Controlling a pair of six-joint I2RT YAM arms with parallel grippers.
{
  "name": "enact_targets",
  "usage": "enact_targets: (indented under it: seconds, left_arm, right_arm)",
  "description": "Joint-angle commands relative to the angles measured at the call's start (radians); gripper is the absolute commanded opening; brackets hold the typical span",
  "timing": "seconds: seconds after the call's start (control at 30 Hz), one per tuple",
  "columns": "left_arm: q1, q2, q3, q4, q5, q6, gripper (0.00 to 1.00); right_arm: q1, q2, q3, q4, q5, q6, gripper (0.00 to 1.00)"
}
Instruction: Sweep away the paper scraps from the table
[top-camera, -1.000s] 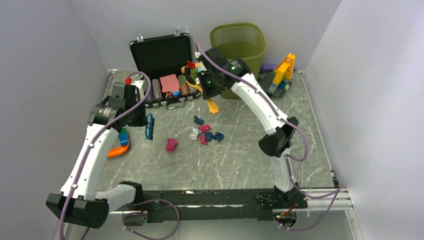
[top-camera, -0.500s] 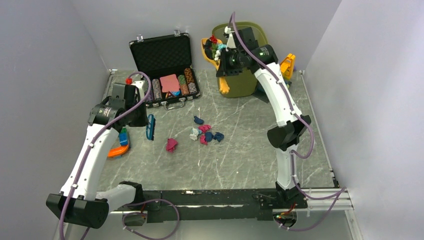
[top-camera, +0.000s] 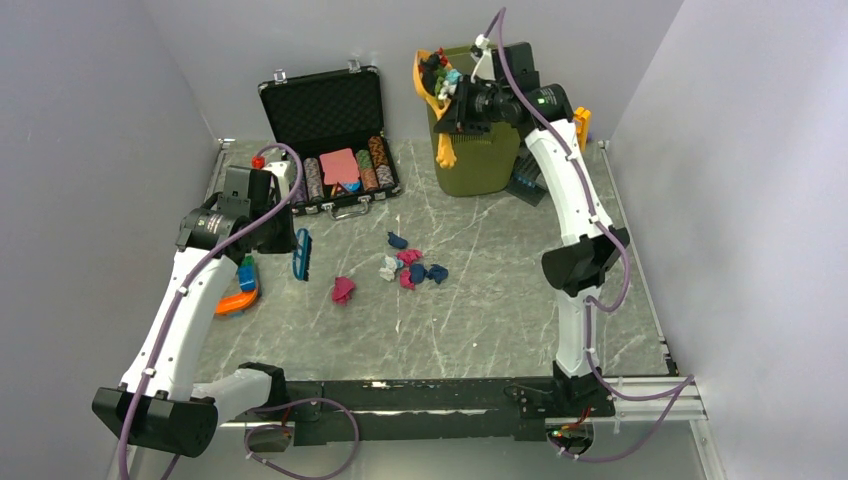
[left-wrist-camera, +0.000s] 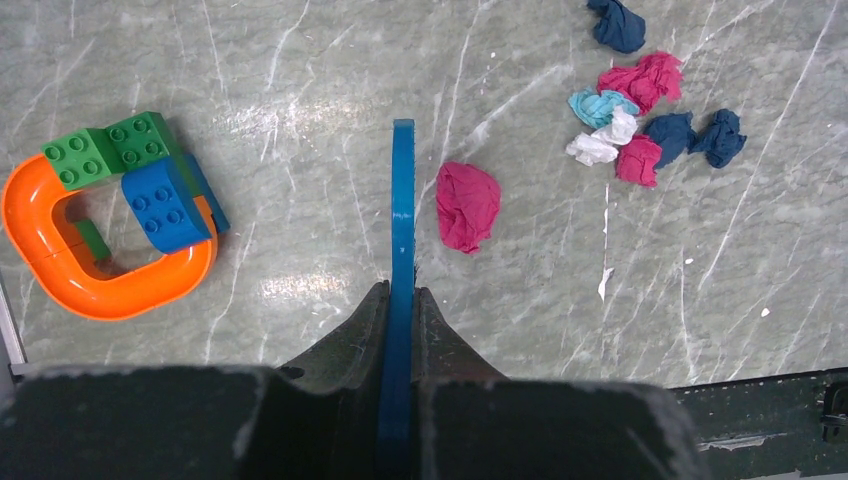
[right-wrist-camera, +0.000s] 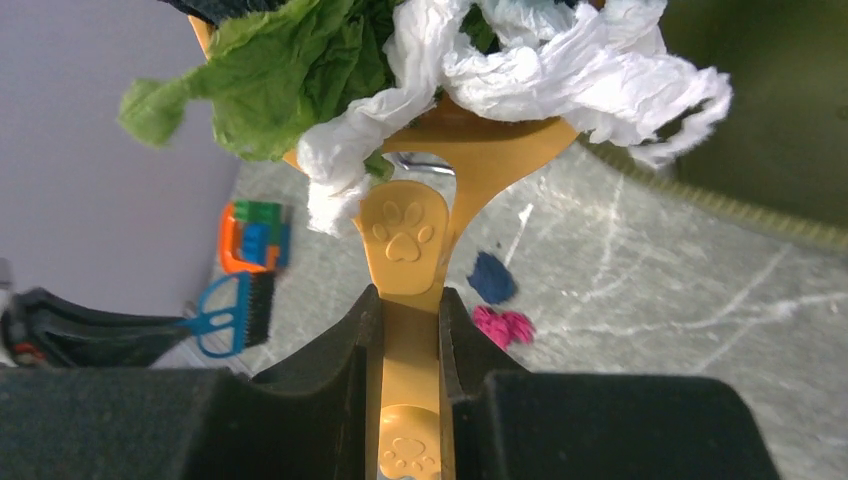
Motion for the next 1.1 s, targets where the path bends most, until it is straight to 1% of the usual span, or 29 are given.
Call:
enact_targets:
  seconds: [0.0, 0.17, 0.43, 0.5, 0.6, 0.67, 0.83, 0.97, 1.07]
  left_arm:
    - [0.005, -0.013, 0.003, 0.027, 0.022, 0.015, 0.0]
    - [0.005, -0.015, -0.003, 0.027, 0.022, 0.017, 0.0]
    - [0.005, -0.016, -0.026, 0.036, 0.025, 0.02, 0.0]
    - [0.005, -0.015, -0.026, 0.039, 0.033, 0.02, 0.0]
    - [0.005, -0.013, -0.026, 0.041, 0.036, 0.021, 0.0]
    - [0.005, -0.013, -0.027, 0.042, 0.035, 0.022, 0.0]
    - [0.005, -0.022, -0.036, 0.043, 0.034, 0.022, 0.0]
    - [0.005, -0.025, -0.039, 0.041, 0.032, 0.022, 0.0]
    - [0.005, -0.03, -0.042, 0.044, 0.032, 0.02, 0.0]
  right_arm:
    - [-0.072, 0.016, 0.016, 0.197, -0.163, 0.157, 0.0]
    - [-0.119, 0.011, -0.1, 0.399, -0.288, 0.366, 0.0]
    - [-0.132, -0.045, -0.262, 0.627, -0.413, 0.559, 0.0]
    - [-0.138, -0.082, -0.361, 0.738, -0.44, 0.636, 0.0]
    - [-0.15, -0.15, -0.52, 0.949, -0.477, 0.782, 0.0]
    - [-0.161, -0.167, -0.581, 1.044, -0.492, 0.857, 0.0]
    - [-0.173, -0.166, -0.605, 1.151, -0.53, 0.943, 0.0]
    - [-0.174, -0.167, -0.589, 1.149, -0.546, 0.934, 0.0]
    - [-0.173, -0.17, -0.571, 1.116, -0.572, 0.89, 0.0]
